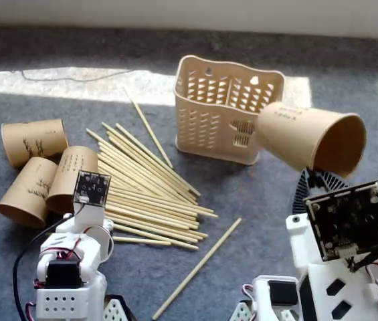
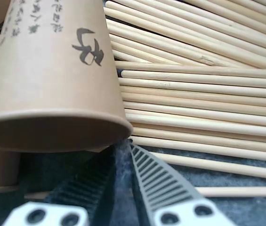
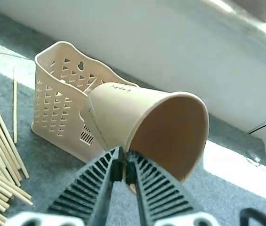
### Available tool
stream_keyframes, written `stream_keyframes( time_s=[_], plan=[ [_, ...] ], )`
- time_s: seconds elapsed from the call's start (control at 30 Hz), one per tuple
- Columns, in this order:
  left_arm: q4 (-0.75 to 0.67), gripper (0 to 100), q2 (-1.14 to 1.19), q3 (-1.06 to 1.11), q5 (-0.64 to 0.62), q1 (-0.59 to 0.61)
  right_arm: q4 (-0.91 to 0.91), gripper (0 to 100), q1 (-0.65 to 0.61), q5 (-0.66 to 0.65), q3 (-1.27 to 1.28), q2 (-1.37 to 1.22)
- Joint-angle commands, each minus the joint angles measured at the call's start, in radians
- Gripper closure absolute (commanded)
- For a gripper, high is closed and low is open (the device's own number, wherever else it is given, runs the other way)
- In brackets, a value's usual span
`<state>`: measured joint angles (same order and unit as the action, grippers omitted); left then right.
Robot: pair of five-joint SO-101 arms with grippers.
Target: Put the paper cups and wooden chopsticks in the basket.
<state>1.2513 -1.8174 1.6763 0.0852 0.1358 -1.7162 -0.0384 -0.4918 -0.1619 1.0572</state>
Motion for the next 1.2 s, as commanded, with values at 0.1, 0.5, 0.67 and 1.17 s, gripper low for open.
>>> stream_keyframes(
  time_s=[0.1,0.5,0.67,1.17],
  plan=[
    [0.005,100,-0.004,0.019,0.003,0.013,0.137,99.3,0.01,0.011,-0.025,-0.005],
    [0.005,100,-0.004,0.019,0.003,0.013,0.335,99.3,0.004,0.008,-0.019,-0.008],
    [0.005,100,-0.004,0.019,0.003,0.013,0.375,99.3,0.004,0.006,-0.024,-0.042],
    [0.005,100,-0.004,0.019,0.003,0.013,0.444,99.3,-0.079,-0.086,-0.021,-0.378]
  ],
)
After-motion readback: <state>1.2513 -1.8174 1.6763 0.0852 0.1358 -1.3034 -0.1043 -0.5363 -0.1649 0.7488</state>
